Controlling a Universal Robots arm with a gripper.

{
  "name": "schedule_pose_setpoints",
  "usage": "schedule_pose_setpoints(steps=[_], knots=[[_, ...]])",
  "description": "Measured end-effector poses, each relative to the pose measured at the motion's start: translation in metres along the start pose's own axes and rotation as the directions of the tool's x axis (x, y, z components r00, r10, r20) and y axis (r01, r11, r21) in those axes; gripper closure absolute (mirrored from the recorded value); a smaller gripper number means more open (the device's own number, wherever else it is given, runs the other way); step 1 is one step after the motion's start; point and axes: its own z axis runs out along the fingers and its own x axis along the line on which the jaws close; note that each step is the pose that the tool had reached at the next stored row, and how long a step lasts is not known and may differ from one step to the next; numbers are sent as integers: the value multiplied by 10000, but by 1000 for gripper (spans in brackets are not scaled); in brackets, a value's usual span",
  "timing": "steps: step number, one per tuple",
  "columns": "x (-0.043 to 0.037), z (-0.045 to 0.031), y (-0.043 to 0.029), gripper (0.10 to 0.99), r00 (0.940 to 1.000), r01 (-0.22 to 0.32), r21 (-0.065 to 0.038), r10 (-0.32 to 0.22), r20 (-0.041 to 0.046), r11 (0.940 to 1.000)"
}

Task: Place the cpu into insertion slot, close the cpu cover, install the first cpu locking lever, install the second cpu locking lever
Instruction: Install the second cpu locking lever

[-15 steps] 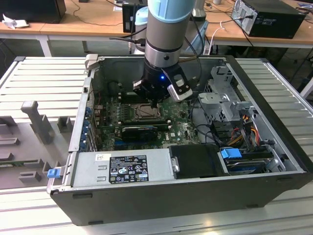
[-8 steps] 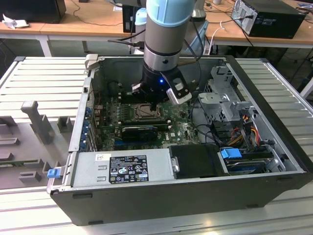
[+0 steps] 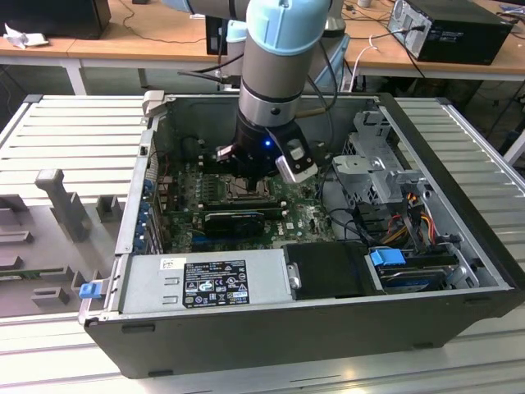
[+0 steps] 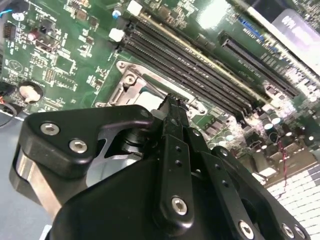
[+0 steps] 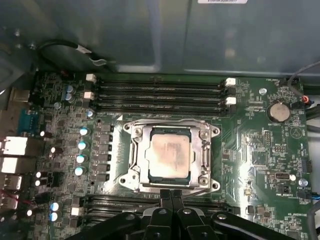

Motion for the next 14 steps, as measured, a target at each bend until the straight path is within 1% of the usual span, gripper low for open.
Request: schedule_pose_setpoints(steps=[2,4,5,7,10,11,12,13,14], knots=[[91,17,-17,980,10000,57,-39,-57,-9,10000],[153,32,-21,980,10000,86,-51,-86,-15,10000],[181,51,-27,980,9999,108,-78,-108,-17,9999],[182,84,-34,980,9999,143,-91,-143,-24,9999],[179,155,-48,980,9997,251,-95,-252,-46,9996],[180,175,-54,980,9995,300,-129,-301,-53,9995],[192,178,-61,980,9995,317,-228,-319,-51,9992],[222,179,-66,980,9995,324,-326,-325,-42,9989],[242,180,-69,980,9995,327,-373,-329,-39,9988]])
